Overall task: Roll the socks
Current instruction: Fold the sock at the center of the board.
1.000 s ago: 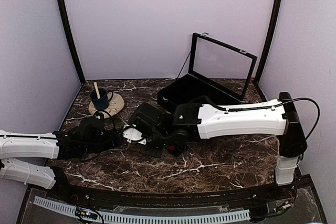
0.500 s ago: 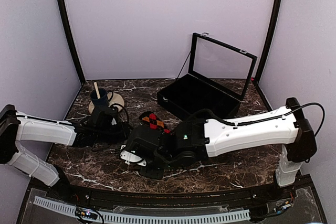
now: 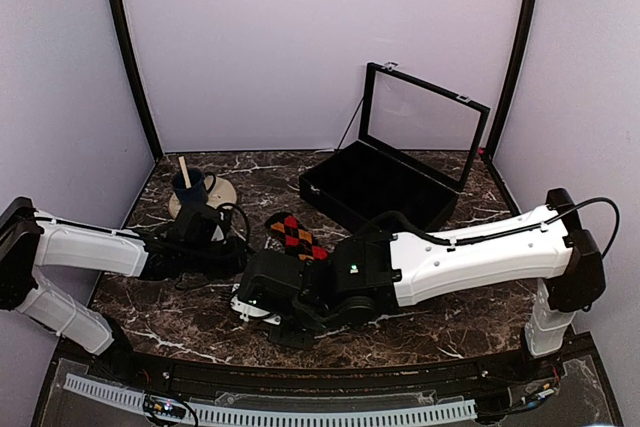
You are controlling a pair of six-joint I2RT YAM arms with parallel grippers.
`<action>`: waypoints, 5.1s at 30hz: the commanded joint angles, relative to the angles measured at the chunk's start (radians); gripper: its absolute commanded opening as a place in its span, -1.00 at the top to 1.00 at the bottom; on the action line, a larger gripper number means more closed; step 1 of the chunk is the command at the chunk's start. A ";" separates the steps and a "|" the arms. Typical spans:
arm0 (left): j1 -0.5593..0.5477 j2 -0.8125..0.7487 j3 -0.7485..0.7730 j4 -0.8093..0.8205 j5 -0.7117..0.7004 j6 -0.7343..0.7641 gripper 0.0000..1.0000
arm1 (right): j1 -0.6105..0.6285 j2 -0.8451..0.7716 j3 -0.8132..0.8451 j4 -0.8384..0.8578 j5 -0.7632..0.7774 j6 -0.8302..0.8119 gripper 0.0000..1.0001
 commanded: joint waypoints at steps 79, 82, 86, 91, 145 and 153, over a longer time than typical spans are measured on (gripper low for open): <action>0.059 0.104 -0.117 -0.027 0.109 -0.064 0.62 | -0.214 0.170 0.110 0.204 -0.038 -0.283 1.00; 0.061 0.104 -0.121 -0.025 0.111 -0.068 0.62 | -0.225 0.190 0.118 0.218 -0.038 -0.294 1.00; 0.067 0.102 -0.122 -0.031 0.111 -0.075 0.62 | -0.236 0.209 0.117 0.241 -0.041 -0.298 1.00; 0.071 0.093 -0.141 -0.028 0.106 -0.112 0.62 | -0.243 0.221 0.095 0.295 -0.031 -0.305 1.00; 0.177 -0.691 -0.510 -0.032 -0.129 -0.203 -0.61 | -0.257 0.423 0.316 0.321 -0.079 -0.319 1.00; 0.176 -0.758 -0.506 -0.041 -0.118 -0.169 -0.65 | -0.256 0.485 0.423 0.306 -0.125 -0.301 0.91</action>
